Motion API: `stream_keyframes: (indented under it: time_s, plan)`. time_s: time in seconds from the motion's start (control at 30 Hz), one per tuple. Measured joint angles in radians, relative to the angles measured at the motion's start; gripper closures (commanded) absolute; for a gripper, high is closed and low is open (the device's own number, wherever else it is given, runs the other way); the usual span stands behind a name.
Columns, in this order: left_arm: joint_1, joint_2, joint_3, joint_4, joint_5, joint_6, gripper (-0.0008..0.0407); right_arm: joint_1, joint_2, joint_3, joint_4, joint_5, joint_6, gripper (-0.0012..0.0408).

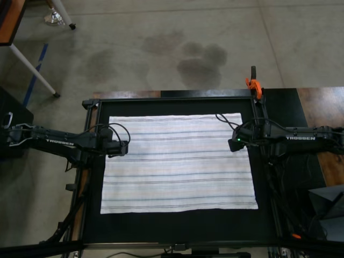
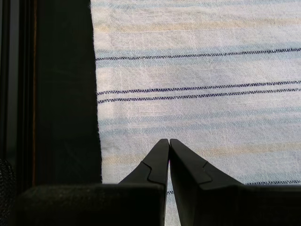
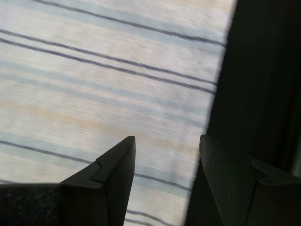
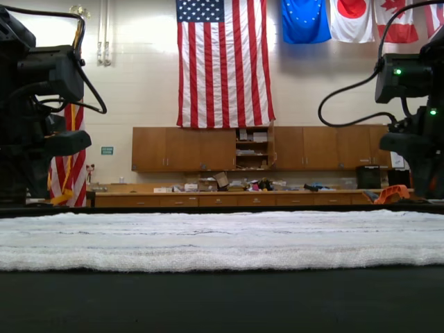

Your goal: Fold the towel

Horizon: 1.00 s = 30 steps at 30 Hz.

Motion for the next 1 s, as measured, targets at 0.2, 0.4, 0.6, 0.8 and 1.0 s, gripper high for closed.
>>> stream_keyframes:
  time_s: [0.2, 0.4, 0.6, 0.8, 1.0]
  plan:
    - [0.0, 0.0, 0.0, 0.001, -0.004, -0.004, 0.0399, 0.0, 0.0, -0.008, -0.022, 0.035, 0.023, 0.0213]
    - [0.001, 0.0, 0.0, 0.052, 0.002, 0.019, 0.0399, 0.0, 0.0, -0.077, 0.075, 0.035, 0.05, 0.0213]
    - [0.001, 0.0, 0.0, 0.053, 0.002, 0.023, 0.0399, 0.0, 0.0, -0.14, 0.105, 0.035, 0.084, 0.0213]
    - [0.001, 0.0, 0.0, 0.055, 0.0, 0.026, 0.0399, 0.0, -0.001, -0.155, 0.125, 0.049, 0.104, 0.0219]
    - [0.001, 0.0, 0.0, 0.055, -0.003, 0.027, 0.0399, 0.0, 0.0, -0.158, 0.145, 0.05, 0.125, 0.0253]
